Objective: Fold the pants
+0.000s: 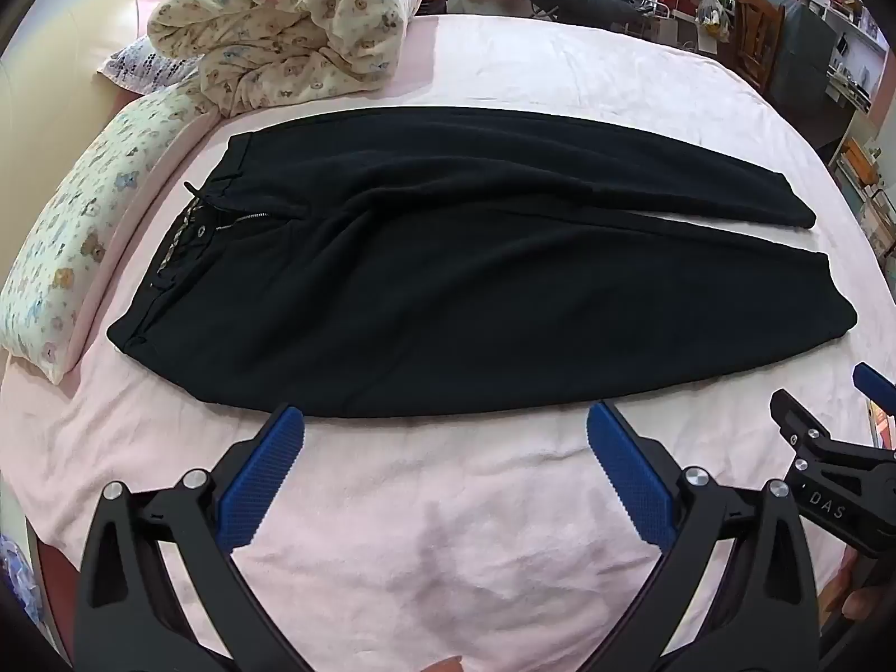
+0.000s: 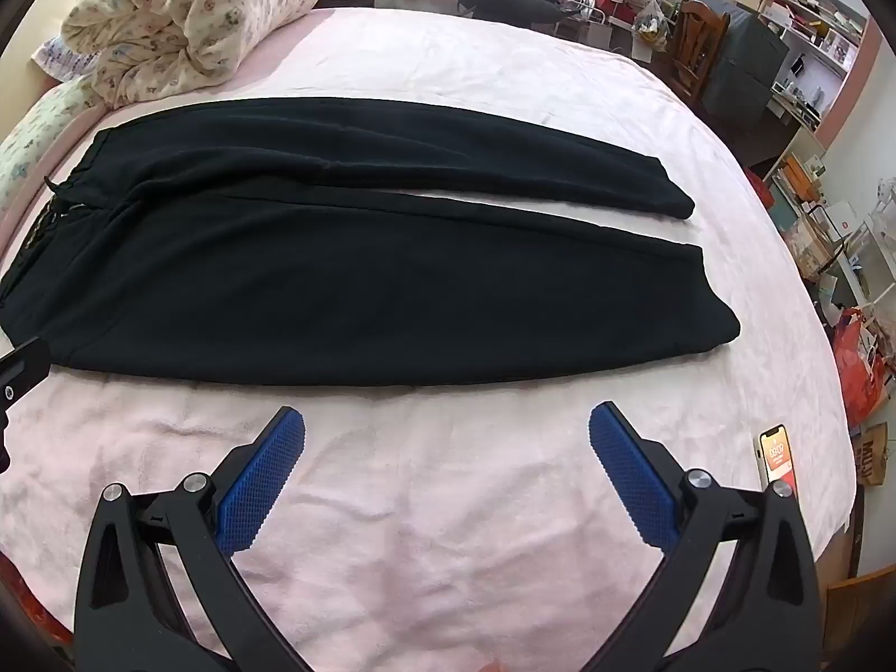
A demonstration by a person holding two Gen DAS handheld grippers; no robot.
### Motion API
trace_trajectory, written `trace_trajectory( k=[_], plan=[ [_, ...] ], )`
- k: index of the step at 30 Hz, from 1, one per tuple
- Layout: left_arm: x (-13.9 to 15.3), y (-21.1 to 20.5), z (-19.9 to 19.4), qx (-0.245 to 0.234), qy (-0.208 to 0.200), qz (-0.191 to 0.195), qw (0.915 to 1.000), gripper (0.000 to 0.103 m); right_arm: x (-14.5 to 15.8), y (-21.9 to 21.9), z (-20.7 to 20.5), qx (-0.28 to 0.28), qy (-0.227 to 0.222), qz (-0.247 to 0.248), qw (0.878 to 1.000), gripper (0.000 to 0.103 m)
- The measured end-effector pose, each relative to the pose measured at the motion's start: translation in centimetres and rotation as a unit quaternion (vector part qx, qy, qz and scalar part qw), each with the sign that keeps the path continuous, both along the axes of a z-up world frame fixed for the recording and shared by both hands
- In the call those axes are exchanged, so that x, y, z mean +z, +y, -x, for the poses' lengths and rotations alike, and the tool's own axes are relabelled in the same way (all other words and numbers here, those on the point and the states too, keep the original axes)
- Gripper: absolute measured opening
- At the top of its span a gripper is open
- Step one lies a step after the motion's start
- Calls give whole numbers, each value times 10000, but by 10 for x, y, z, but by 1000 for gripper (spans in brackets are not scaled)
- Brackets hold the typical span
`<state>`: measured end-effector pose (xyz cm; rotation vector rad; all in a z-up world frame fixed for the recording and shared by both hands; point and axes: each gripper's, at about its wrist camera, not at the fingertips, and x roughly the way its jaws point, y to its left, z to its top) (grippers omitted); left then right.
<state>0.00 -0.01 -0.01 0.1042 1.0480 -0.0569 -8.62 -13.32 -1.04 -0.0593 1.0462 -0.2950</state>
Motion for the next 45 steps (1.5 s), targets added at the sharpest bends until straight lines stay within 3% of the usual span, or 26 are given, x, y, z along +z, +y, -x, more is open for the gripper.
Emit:
trace_trajectory(
  k=[45],
  plan=[
    [-3, 1, -5, -18, -3, -58, 10000, 101, -2, -10, -2, -38, 20, -28, 10000, 102]
  ],
)
